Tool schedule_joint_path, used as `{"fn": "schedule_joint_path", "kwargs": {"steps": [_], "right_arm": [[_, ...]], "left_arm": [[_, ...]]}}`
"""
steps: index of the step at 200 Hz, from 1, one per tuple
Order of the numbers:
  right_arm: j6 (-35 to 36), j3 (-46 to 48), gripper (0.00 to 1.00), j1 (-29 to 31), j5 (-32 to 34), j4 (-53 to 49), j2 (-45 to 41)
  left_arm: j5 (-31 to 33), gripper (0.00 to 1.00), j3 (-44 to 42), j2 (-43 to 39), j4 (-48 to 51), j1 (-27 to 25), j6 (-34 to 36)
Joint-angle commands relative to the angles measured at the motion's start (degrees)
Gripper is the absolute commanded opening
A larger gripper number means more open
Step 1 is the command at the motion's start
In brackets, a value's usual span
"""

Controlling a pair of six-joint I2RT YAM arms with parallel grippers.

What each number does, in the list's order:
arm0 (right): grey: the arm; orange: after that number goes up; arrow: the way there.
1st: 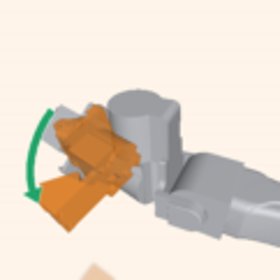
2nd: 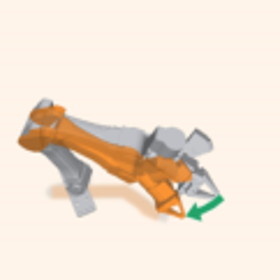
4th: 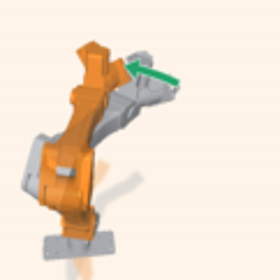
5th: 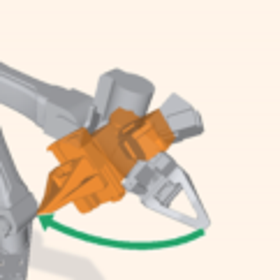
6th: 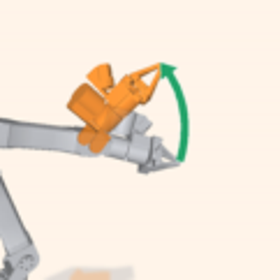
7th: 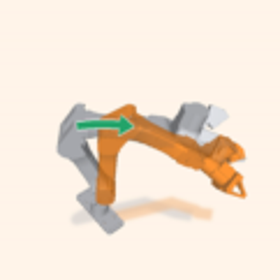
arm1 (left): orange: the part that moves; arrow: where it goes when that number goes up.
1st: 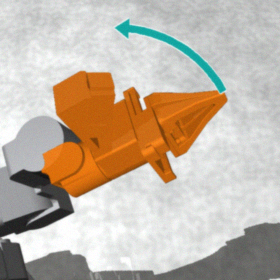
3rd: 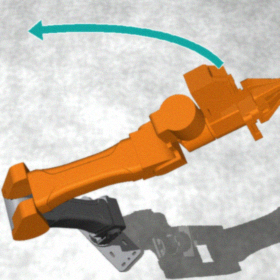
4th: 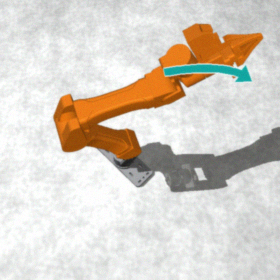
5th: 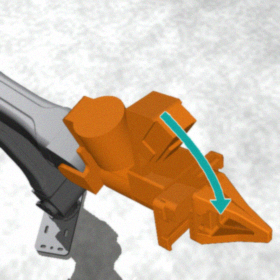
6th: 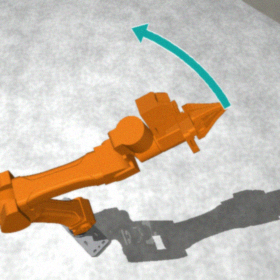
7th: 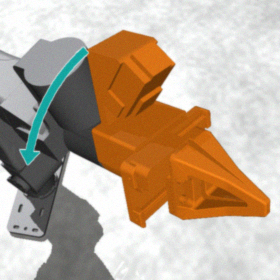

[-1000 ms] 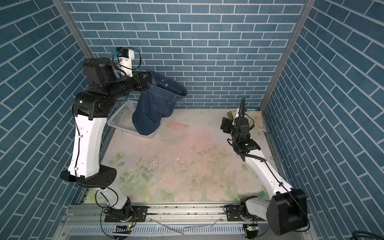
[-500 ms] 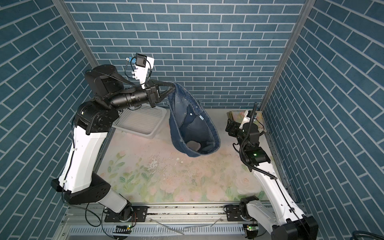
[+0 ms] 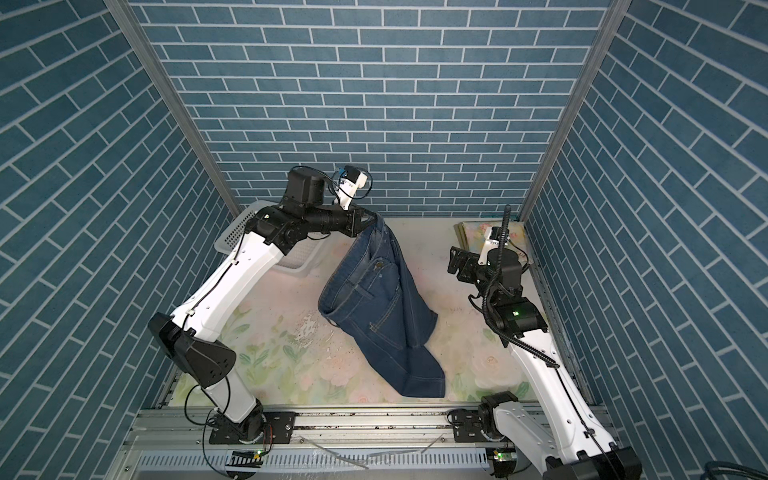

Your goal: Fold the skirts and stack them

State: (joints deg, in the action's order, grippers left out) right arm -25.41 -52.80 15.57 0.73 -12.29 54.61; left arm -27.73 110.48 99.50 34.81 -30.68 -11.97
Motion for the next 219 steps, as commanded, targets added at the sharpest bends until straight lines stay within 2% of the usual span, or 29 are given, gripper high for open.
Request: {"fn": "schedule_joint_path", "kwargs": {"steps": [1,8,16,22,28,40,78,126,173,201,208,219], "right_arm": [[2.7,-2.8,0.95,-0.1,-4.9,-2.2,1.9],[2.8,-2.8,0.95,-0.1,-5.4,-2.1,2.6],[2.7,-2.7,0.95,0.2,-5.4,-1.7,3.7],[2.7,-2.7,0.95,0.3,-5.4,-1.5,4.3],[2.7,-2.7,0.95,0.4,-5.4,-1.3,4.9],[2.7,-2.6,0.95,0.8,-7.2,-0.6,6.4],[3.4,-4.3,0.94,2.6,-7.7,-1.0,13.3],[5.7,-5.1,0.92,8.8,-7.3,-4.8,21.9],[3.3,-1.6,0.92,15.9,-6.8,-4.2,26.8],[1.9,-2.6,0.92,20.4,-6.1,-2.7,32.0],[1.6,-3.3,0.92,21.6,-3.8,-2.6,33.7],[0.8,-4.9,0.86,22.7,-1.8,-3.7,36.6]], "left_arm": [[5.5,0.02,-2.2,-0.5,-2.8,1.6,2.2],[7.3,0.17,-3.1,-0.5,-2.7,2.1,1.9],[9.1,0.51,-3.8,-0.6,-2.3,2.7,1.8],[10.4,0.69,-4.3,-0.9,-2.1,3.0,1.6],[11.6,0.79,-5.0,-1.5,-2.0,3.3,1.2],[13.8,0.88,-6.8,-3.0,-2.0,3.6,1.1],[22.0,0.92,-17.9,-10.7,-2.5,3.6,-0.7],[23.1,0.92,-40.7,-18.2,-8.2,1.7,-7.9],[26.1,0.92,-55.2,-15.9,-12.6,-0.6,-12.1],[26.9,0.92,-57.4,-11.9,-15.0,-1.1,-13.1],[26.8,0.92,-57.2,-11.2,-15.1,-1.3,-13.1],[26.9,0.92,-56.9,-10.3,-15.2,-1.5,-13.3]]}}
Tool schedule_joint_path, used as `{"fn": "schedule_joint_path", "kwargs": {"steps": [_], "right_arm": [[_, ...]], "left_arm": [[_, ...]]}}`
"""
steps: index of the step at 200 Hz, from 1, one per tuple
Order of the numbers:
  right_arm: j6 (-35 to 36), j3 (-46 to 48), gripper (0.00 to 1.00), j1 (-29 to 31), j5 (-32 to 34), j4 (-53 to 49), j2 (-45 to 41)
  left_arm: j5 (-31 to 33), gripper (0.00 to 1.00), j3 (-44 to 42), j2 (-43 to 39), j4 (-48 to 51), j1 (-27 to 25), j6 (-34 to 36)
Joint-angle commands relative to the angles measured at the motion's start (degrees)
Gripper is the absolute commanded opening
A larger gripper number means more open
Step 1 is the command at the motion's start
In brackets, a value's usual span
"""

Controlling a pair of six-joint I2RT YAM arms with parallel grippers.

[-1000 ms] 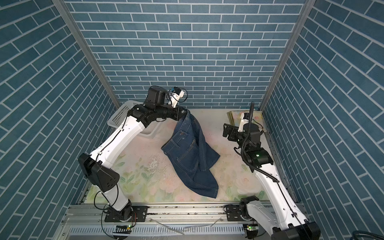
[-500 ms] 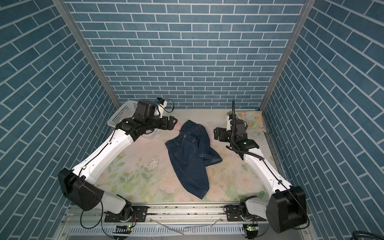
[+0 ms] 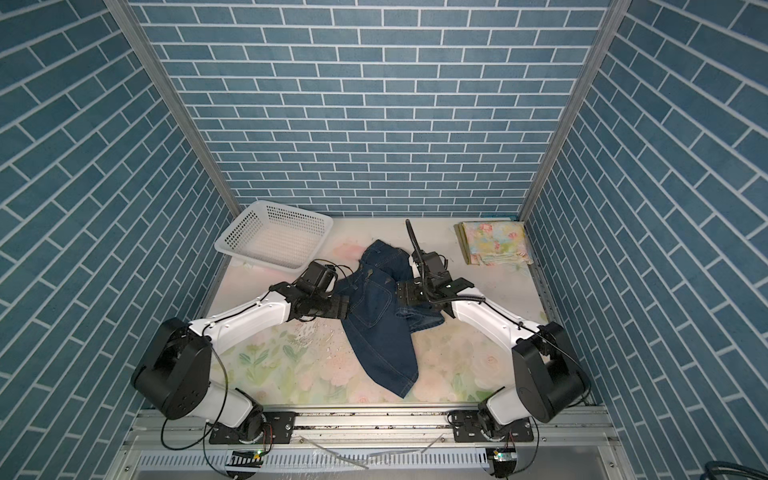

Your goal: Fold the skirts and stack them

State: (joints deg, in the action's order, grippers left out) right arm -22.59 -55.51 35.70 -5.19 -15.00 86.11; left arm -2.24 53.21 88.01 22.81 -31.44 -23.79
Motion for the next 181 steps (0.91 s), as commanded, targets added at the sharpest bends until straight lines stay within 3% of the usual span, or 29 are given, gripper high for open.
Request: {"fn": "schedule_joint_path", "kwargs": {"steps": [1,22,44,94,129,181], "right_arm": [[-2.2,-2.4,0.85,2.6,4.3,-1.1,5.4],[-3.8,-2.9,0.51,2.7,8.0,-2.5,7.7],[-5.0,-2.2,0.00,0.8,8.6,-1.5,5.0],[-11.8,4.5,0.00,-11.7,-1.0,5.7,-7.7],[-14.1,11.1,0.00,-17.7,-0.2,7.3,-14.0],[-17.5,18.2,0.00,-22.0,-0.2,11.1,-14.6]], "left_arm": [[1.4,0.92,0.4,1.2,-3.2,-0.7,-1.5],[1.8,0.92,0.5,0.8,-3.5,-1.1,-1.8],[2.1,0.92,0.3,-1.1,-3.7,-1.8,-1.6],[4.2,0.88,-0.6,-5.7,-5.8,-9.8,1.7],[6.8,0.88,-1.8,-4.7,-8.8,-17.6,5.5],[8.4,0.88,-2.0,2.4,-14.0,-27.5,8.8]]}}
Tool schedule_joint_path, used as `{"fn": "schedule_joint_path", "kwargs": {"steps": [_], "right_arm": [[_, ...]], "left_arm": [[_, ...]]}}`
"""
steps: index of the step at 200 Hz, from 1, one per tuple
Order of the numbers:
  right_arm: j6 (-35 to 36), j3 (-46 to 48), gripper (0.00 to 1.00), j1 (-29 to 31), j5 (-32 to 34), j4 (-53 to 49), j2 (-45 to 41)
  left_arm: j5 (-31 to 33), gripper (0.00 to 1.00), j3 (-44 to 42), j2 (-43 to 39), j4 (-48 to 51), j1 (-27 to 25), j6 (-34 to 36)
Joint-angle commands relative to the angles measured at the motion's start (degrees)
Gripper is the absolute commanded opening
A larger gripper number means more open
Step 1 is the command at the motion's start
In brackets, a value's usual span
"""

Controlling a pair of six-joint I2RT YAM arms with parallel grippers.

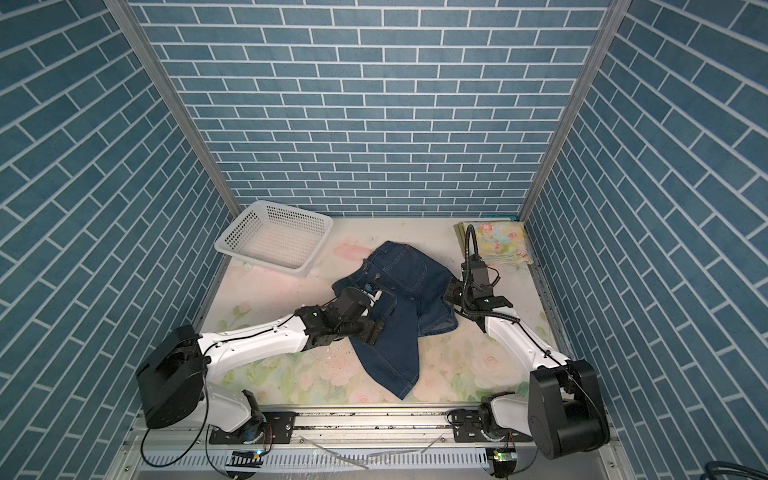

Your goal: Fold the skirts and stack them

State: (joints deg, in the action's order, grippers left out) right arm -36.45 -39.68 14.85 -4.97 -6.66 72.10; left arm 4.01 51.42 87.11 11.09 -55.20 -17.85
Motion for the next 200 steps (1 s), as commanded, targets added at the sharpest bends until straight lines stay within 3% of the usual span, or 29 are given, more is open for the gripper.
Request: {"fn": "schedule_joint_path", "kwargs": {"steps": [1,47,116,181,191,200], "right_arm": [[-3.6,2.4,0.00,-1.3,-0.4,2.8,-0.5],[-3.9,2.8,0.00,-3.9,-0.8,2.4,-0.3],[-3.3,1.9,0.00,-5.5,-0.5,2.0,1.2],[-2.7,2.5,0.00,-6.0,-0.4,2.5,0.4],[-2.3,2.4,0.00,-6.0,-0.4,2.4,0.0],[-2.1,2.3,0.00,-6.0,-0.4,2.2,-0.3]], "left_arm": [[2.2,0.87,-0.1,3.5,-2.3,-3.9,2.9],[2.4,0.88,1.7,8.7,-2.3,-11.4,3.8],[0.0,0.89,0.2,7.5,-4.3,-19.9,3.3],[3.0,0.91,7.0,15.8,2.9,-25.7,4.2],[3.4,0.89,7.5,16.6,3.2,-25.8,4.0],[4.3,0.78,7.8,17.3,3.8,-25.8,3.9]]}}
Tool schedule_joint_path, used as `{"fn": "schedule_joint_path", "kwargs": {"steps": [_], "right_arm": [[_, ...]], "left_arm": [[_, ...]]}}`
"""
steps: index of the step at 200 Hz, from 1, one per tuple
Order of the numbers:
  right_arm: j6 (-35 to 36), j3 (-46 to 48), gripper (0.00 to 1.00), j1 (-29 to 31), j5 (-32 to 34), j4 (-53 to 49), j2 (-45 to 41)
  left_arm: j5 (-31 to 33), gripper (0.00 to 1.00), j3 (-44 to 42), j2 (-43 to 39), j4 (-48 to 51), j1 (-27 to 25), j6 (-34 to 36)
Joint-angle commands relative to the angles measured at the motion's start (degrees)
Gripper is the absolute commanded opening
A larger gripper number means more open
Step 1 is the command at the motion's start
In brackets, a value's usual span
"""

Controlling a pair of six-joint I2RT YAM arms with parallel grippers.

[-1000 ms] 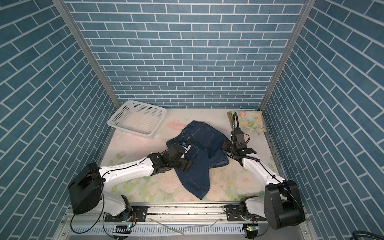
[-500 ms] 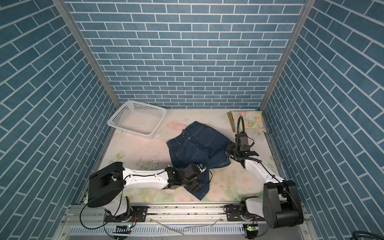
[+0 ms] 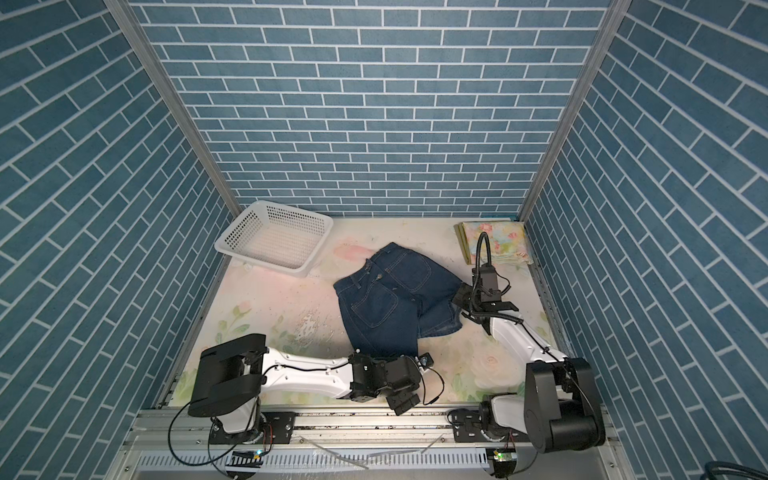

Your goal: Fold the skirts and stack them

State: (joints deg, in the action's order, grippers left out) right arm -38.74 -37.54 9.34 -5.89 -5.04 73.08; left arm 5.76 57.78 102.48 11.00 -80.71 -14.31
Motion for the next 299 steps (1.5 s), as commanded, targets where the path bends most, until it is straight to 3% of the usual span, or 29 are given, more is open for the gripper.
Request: {"fn": "schedule_joint_path", "kwargs": {"steps": [1,13,26,41,71,103,135,155,203,241,272,299], "right_arm": [[0.3,0.2,0.00,-0.4,0.5,0.5,-1.4],[0.6,0.0,0.00,-0.6,0.5,0.1,-2.1],[1.2,0.0,0.00,-0.6,2.1,-0.8,-3.3],[1.8,0.1,0.00,-0.6,2.9,-1.8,-4.8],[2.8,-0.4,0.00,-0.5,4.2,-4.2,-8.3],[3.8,-3.0,0.00,-0.5,3.7,-8.7,-12.9],[4.6,-9.9,0.00,-0.5,1.9,-15.1,-17.8],[4.3,-15.3,0.00,-0.5,1.2,-18.0,-19.3],[2.9,-30.2,0.00,-0.6,-1.2,-18.6,-9.6],[1.4,-48.2,0.00,-0.9,-3.7,-16.0,4.6],[2.5,-64.4,0.00,-0.9,-5.5,-19.6,13.1],[4.1,-68.4,0.00,-0.9,-4.9,-22.7,12.4]], "left_arm": [[2.6,0.77,1.5,2.0,3.9,-0.3,0.3],[4.3,0.55,1.4,2.3,4.4,-0.3,0.1],[7.4,0.23,0.6,1.6,4.9,0.1,-1.0],[9.2,0.00,-1.2,-0.5,4.5,1.3,-2.0],[12.7,0.00,-4.8,-7.9,4.5,4.4,-3.5],[16.2,0.00,-6.4,-22.1,9.5,9.5,-3.3],[19.4,0.00,-0.9,-35.4,17.2,16.1,0.6],[19.4,0.00,3.5,-38.7,19.9,22.3,3.8],[8.1,0.00,14.5,-33.7,19.2,41.2,8.5],[1.4,0.00,32.4,-23.2,19.5,50.9,11.3],[-0.6,0.00,49.5,-15.8,24.8,53.1,14.5],[-1.2,0.00,53.9,-16.5,27.1,53.1,15.2]]}}
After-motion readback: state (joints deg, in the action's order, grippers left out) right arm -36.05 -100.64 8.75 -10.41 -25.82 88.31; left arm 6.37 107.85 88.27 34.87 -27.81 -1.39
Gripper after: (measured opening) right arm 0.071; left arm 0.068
